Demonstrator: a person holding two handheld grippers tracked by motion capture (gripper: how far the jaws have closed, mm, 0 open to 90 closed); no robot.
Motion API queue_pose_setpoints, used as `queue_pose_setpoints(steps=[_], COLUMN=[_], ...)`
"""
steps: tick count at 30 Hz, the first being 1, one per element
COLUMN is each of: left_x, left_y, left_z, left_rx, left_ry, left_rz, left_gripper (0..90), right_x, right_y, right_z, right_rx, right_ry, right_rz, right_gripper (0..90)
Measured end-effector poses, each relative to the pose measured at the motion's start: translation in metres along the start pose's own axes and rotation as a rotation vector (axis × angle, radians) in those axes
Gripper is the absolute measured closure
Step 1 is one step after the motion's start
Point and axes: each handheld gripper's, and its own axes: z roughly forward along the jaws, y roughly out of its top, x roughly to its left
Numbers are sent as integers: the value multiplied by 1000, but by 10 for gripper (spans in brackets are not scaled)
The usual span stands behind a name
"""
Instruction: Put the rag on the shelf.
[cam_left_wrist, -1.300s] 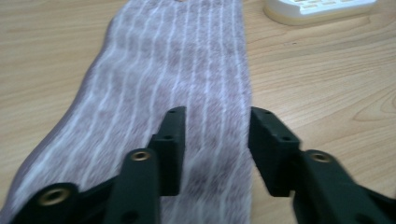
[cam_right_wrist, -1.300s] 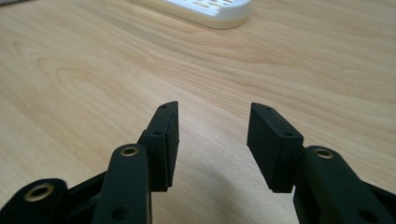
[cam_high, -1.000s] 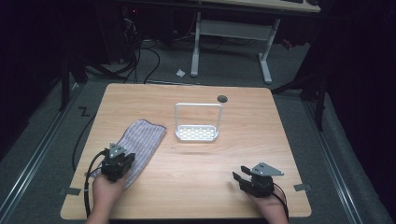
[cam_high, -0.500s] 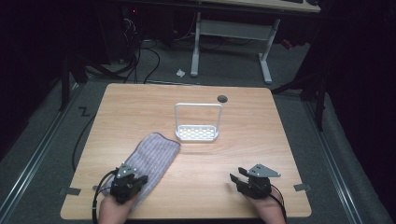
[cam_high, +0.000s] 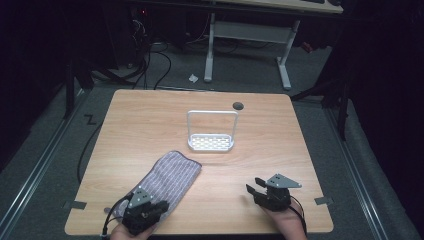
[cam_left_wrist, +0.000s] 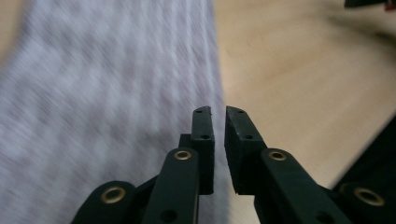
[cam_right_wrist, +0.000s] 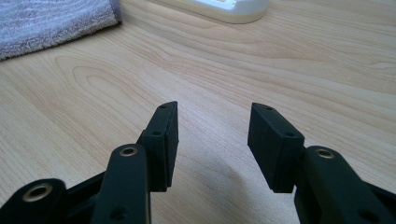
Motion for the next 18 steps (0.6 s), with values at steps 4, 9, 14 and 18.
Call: queue_pose_setpoints(steps=[4,9,14,18], left_x=[35,48,21,-11], left_y=[16,8,7,14], left_z=[19,32,39,51], left_rx=[51,90,102,132], left_ry=[98,84,-6,-69], left_rz=[30,-14,-1,53], left_gripper=[755,768,756,723], right_x=[3,3,1,4], right_y=[0,-2,-4,-4], right_z=[2,0,0,1], right_rx=[9,7,12,19], right_ry=[2,-7,-10,-6], right_rz=[-14,-19,-2,-2], right_gripper=[534,535,535,547])
